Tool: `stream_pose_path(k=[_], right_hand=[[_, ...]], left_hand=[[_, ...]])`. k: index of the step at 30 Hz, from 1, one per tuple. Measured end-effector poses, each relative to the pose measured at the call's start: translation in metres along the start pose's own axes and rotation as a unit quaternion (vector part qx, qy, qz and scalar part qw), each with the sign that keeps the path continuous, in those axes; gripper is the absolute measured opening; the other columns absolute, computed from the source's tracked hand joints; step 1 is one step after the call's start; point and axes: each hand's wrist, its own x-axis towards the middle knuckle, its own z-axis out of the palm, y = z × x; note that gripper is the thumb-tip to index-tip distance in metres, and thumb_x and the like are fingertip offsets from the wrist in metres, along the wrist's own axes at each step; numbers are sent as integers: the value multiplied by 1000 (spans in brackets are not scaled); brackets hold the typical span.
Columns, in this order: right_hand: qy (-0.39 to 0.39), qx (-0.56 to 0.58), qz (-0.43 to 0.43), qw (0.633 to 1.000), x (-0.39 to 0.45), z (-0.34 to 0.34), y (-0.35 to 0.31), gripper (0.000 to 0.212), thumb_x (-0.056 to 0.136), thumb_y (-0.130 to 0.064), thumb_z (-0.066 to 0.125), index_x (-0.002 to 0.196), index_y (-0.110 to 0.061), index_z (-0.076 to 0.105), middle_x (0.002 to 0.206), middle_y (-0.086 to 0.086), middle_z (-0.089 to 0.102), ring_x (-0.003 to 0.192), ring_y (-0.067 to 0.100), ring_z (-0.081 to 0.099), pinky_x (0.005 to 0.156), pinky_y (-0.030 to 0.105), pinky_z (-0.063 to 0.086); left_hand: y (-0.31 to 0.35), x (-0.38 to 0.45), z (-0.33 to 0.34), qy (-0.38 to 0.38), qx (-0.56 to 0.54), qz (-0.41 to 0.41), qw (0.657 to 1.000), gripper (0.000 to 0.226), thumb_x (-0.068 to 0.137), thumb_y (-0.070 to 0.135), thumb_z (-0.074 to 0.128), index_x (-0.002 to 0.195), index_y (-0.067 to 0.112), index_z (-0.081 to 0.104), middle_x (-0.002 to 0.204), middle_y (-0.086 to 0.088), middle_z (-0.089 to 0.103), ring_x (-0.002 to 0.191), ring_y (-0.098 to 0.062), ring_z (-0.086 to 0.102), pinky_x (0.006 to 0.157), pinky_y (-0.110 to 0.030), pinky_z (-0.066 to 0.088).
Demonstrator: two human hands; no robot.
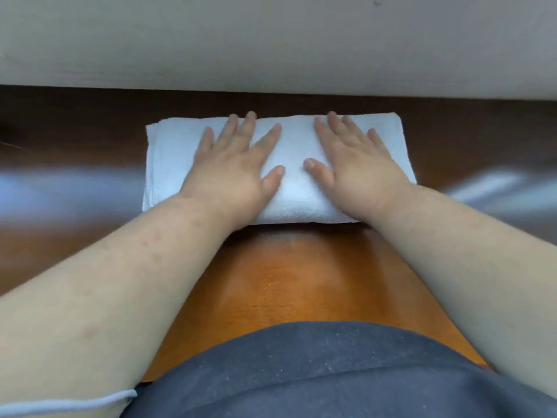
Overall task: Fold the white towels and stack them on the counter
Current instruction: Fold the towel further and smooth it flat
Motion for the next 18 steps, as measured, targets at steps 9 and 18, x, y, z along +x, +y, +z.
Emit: stream_pose_path(k=[9,18], right_hand=[[16,330,310,892,-27,-17,63,76,79,-66,58,143,-28,41,123,-7,60,103,21,60,90,38,50],[-155,580,449,661,-12,-36,66,28,85,-32,78,103,-12,70,89,4,78,73,24,76,54,41,59]], left_hand=[[-89,-39,-10,-62,-288,-443,847,97,81,77,47,155,22,17,151,-11,38,131,-38,41,106,-47,36],[-67,-46,-23,-129,-578,-515,620,69,69,77,66,111,24,60,99,3,72,85,-20,70,77,-34,55]])
